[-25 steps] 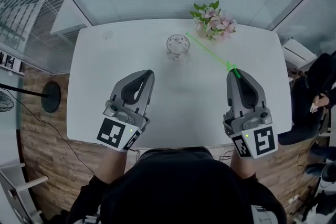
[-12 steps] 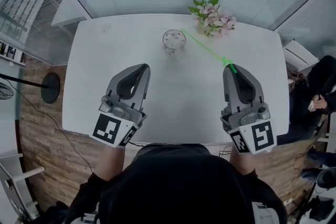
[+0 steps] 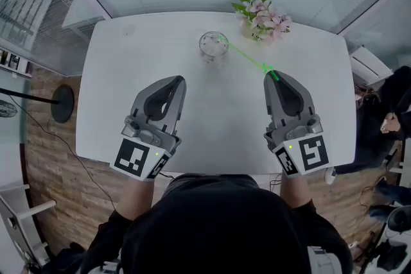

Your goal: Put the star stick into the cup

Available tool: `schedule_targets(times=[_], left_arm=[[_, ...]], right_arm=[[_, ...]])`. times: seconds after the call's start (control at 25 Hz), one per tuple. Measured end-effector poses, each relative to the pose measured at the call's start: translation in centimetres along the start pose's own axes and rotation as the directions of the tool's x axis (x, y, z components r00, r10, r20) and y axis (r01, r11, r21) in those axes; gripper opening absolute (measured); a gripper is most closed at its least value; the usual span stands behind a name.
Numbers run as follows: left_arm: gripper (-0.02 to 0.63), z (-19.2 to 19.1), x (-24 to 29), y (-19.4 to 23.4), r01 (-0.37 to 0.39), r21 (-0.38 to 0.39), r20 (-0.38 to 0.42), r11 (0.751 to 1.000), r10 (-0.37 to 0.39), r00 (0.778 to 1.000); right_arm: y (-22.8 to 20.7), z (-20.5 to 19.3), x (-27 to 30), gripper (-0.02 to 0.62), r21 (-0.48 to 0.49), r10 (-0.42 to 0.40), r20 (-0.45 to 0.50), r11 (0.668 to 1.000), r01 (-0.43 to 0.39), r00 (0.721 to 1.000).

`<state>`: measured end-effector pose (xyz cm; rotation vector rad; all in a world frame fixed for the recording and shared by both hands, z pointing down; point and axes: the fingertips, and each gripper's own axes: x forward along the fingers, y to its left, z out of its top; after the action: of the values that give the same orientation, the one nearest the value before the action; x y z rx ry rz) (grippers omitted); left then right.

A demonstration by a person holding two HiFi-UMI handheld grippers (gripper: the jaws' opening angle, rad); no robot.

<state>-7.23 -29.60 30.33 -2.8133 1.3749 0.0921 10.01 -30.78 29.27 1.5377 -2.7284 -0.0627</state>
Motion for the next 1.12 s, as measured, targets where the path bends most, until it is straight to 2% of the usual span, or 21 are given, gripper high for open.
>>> schedule_targets(times=[0.76,1.12], left_arm=[[0.012,-1.1,-0.1,0.5,-0.007,-0.016,-0.025,1.000,0.006,1.000],[0.012,-1.8,-0.5,1.0,-0.021,-0.016,-0.041,1.000,0.020,0.999]], right_arm=[[0.9,-7.2,5.8,0.023,0.023,0.060,-0.133,0.998,-0.058,0.989],[1.1,-8.8,7.1,0.023,0.029,0.068,-0.163,0.997,-0.064,0.984]])
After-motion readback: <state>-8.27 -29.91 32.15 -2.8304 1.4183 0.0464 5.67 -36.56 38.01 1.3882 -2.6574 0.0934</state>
